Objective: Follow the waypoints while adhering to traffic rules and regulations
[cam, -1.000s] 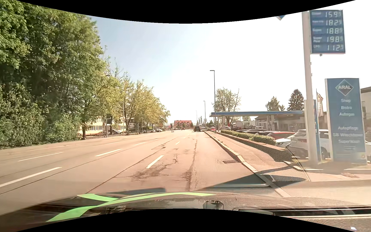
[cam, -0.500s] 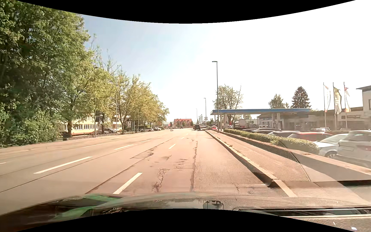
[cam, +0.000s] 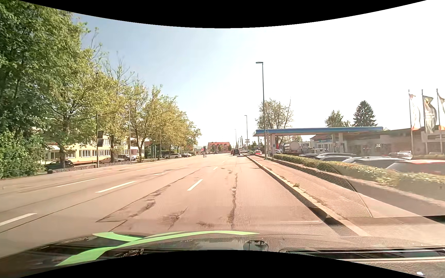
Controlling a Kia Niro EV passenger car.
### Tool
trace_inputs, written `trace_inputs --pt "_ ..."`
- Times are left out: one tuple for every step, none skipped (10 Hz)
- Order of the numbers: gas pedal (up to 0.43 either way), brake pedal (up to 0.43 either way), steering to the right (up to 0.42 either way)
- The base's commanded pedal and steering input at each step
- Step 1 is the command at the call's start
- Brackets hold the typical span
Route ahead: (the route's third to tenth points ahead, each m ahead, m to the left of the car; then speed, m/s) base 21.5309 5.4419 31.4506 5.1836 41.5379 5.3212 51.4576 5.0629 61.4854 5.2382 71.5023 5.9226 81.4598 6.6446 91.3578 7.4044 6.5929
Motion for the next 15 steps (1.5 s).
trace_inputs --pt "0.0 0.073 -0.001" --pt "0.0 0.073 0.0" --pt "0.0 0.073 0.0" --pt "0.0 0.073 0.0" --pt "0.0 0.073 0.0" --pt "0.0 0.073 0.001" --pt "0.0 0.073 0.003" --pt "0.0 0.073 0.004" --pt "0.0 0.067 0.004" --pt "0.0 0.061 0.004" --pt "0.0 0.061 0.004" --pt "0.0 0.049 0.004" --pt "0.0 0.043 0.005" --pt "0.0 0.043 0.005" --pt "0.0 0.043 0.005"
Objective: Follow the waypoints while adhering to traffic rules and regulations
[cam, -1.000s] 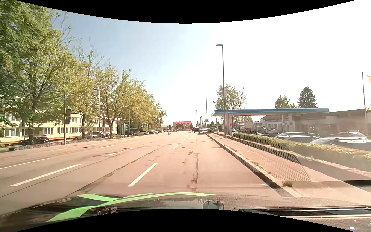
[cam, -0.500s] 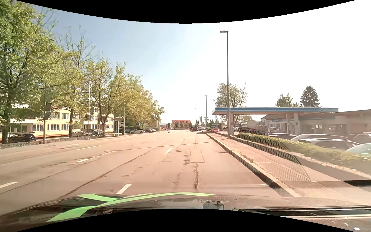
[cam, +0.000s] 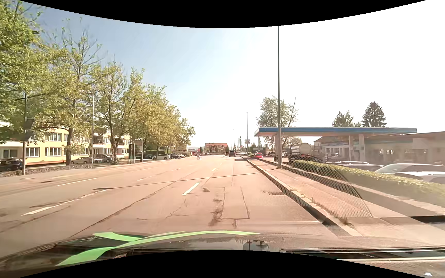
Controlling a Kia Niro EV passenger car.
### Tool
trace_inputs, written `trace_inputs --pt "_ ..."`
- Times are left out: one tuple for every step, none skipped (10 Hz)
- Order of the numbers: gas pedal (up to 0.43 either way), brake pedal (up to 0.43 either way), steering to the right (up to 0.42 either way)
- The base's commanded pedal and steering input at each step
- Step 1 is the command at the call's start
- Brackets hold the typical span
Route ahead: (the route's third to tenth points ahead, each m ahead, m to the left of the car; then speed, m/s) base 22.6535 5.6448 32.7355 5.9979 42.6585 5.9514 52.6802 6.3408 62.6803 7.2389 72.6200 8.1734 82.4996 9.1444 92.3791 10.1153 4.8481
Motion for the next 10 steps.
trace_inputs --pt "0.0 0.043 0.005" --pt "0.0 0.055 0.005" --pt "0.0 0.098 0.001" --pt "0.0 0.165 -0.006" --pt "0.0 0.177 -0.015" --pt "0.0 0.165 -0.025" --pt "0.0 0.159 -0.034" --pt "0.0 0.128 -0.041" --pt "0.0 0.116 -0.043" --pt "0.0 0.104 -0.043"
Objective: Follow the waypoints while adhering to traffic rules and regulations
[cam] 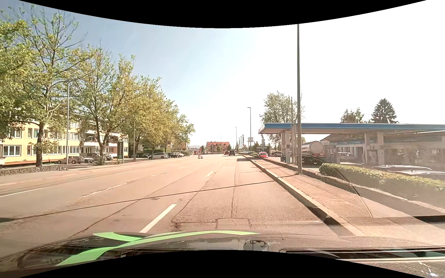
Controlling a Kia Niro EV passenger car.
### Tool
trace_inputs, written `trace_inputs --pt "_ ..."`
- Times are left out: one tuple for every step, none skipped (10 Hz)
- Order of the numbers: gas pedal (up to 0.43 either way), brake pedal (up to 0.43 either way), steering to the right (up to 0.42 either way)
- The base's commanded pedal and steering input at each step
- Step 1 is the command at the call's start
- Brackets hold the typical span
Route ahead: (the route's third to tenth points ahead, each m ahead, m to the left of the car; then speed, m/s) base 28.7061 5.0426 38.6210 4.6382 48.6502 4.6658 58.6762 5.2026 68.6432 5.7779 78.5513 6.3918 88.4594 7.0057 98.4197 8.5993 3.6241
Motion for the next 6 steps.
trace_inputs --pt "0.0 0.104 -0.044" --pt "0.087 0.11 -0.046" --pt "0.098 0.091 -0.049" --pt "0.098 0.085 -0.049" --pt "0.087 0.085 -0.05" --pt "0.079 0.079 -0.051"
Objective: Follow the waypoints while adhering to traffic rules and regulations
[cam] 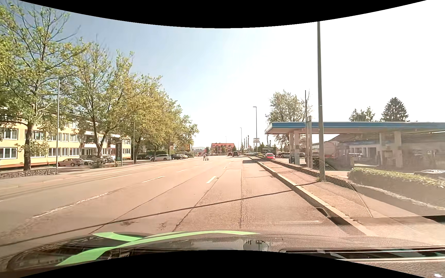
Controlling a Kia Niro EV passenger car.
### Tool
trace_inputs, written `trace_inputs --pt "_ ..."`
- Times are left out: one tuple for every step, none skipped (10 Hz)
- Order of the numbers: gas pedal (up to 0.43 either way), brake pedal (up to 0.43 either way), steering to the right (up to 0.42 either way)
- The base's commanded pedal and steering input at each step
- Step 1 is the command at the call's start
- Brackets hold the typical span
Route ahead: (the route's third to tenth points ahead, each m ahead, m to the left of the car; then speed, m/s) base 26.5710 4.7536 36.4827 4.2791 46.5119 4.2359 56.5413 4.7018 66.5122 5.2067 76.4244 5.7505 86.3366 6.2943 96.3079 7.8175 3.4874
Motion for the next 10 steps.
trace_inputs --pt "0.079 0.079 -0.055" --pt "0.079 0.079 -0.056" --pt "0.079 0.073 -0.055" --pt "0.079 0.067 -0.051" --pt "0.067 0.067 -0.052" --pt "0.059 0.067 -0.052" --pt "0.059 0.067 -0.048" --pt "0.059 0.067 -0.046" --pt "0.059 0.061 -0.045" --pt "0.047 0.067 -0.042"
